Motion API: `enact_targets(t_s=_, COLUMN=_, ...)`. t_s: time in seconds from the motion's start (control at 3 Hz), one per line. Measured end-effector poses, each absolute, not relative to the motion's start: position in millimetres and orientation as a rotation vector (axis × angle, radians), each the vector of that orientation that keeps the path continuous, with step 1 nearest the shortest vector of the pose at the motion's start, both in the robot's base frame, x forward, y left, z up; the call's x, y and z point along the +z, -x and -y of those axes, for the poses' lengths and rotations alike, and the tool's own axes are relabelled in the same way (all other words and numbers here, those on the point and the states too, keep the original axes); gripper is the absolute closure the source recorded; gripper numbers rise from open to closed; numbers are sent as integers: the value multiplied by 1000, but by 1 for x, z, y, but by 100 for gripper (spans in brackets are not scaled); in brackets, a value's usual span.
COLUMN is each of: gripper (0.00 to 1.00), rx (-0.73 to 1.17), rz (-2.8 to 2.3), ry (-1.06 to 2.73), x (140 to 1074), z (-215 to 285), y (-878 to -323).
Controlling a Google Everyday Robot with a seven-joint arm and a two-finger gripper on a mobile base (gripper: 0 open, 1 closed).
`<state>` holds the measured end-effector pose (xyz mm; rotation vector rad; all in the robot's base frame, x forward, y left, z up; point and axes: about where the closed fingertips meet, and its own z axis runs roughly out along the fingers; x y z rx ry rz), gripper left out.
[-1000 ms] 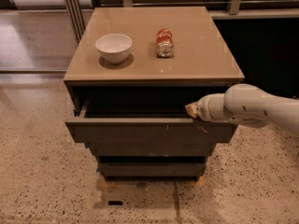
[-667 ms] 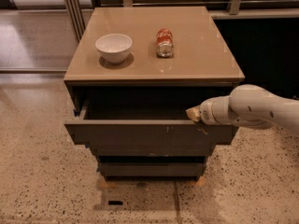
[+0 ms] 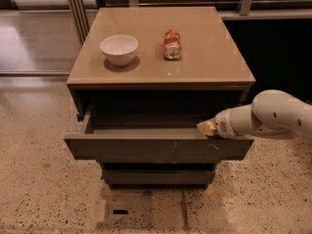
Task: Open top drawer
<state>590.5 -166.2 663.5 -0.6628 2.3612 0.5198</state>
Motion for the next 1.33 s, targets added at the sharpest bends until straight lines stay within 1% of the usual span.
enact_targets(t_s=0.33, gripper=100, rx=629, rz=-2402, ry=689, x=663, z=170, y=-563)
enact_targets(t_s=1.0, gripper=100, rx=793, rz=-2410, ry=721, x=666, z=169, y=-527)
enact_targets(t_s=1.33, gripper=100, rx=784, rz=-2359, ry=712, x=674, z=170, y=-531)
